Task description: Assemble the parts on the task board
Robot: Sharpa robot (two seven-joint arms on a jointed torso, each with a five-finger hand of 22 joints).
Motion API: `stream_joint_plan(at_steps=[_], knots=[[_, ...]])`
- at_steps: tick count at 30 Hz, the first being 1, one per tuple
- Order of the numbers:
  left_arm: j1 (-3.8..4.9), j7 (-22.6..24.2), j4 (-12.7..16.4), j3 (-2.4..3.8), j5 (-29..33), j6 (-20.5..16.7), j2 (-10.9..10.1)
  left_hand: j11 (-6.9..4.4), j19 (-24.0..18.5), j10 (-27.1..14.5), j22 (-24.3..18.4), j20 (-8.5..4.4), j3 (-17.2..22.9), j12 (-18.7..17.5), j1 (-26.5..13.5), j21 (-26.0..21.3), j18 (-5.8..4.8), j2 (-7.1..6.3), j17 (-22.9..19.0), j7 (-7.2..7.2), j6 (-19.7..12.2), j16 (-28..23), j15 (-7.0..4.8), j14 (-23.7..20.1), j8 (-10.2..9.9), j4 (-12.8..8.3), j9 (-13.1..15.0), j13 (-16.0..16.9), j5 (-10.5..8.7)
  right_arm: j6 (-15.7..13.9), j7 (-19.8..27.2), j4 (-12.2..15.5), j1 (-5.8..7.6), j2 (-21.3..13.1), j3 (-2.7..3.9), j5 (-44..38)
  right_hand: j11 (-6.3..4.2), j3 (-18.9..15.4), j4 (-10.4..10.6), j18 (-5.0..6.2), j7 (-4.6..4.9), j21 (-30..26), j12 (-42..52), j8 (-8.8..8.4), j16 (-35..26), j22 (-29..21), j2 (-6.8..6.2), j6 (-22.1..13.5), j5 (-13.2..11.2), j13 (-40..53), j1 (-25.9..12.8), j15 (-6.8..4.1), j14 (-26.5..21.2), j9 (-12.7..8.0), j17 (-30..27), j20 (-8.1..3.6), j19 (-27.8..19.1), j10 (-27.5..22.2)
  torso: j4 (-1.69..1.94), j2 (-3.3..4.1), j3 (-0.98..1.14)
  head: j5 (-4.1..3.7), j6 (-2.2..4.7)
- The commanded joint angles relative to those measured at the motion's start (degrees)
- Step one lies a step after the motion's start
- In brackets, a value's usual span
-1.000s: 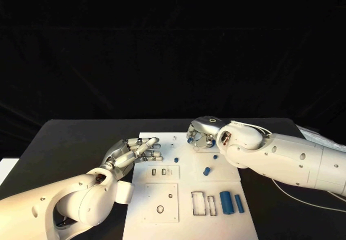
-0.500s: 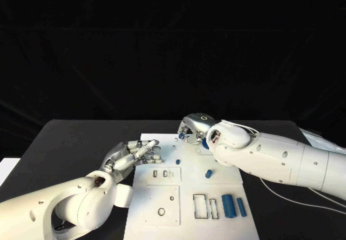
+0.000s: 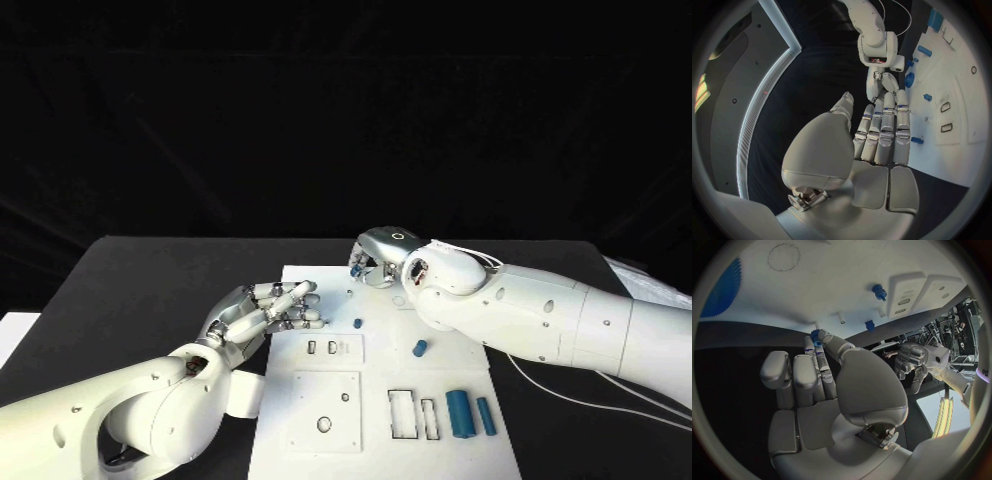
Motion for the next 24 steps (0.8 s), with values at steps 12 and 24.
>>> stream_joint_plan(at_steps=[12,24], knots=[[0.09,0.3,0.2,0.07,-0.3,1.2,-0.2,0.40,0.4,-0.1,-0.1,0.11,-0.2,-0.2,-0.1,-0.1,0.53,0.44,0.1,0.36,0.1,-0.2,0.14,0.4,-0.2,-0.4,-0.1,0.0,-0.01,3.3,-1.1,0.7,-0.01,-0.5,0.00,-1.3,0.11,1.0,1.2,-0.56,0.08,0.3,0.2,0.21,0.4,0.1,-0.49,0.0,-0.6,0.1,0.2,0.33,1.1,0.5,0.0,0.25,-0.1,-0.3,0.08,0.28,0.00,0.17,-0.40],[0.09,0.3,0.0,0.07,-0.3,1.2,-0.4,0.40,0.4,-0.1,-0.1,0.10,-0.2,-0.2,-0.1,-0.1,0.53,0.45,0.1,0.35,0.1,-0.2,0.14,0.4,-0.2,-0.4,-0.1,0.0,0.00,3.2,-1.3,1.7,-0.02,-1.0,0.00,-1.9,0.07,1.0,1.3,-0.55,0.02,0.4,0.3,0.27,0.4,0.1,-0.59,0.1,-0.7,0.1,0.1,0.31,1.0,0.5,0.0,0.27,-0.1,-0.2,0.15,0.42,-0.01,0.28,-0.44]])
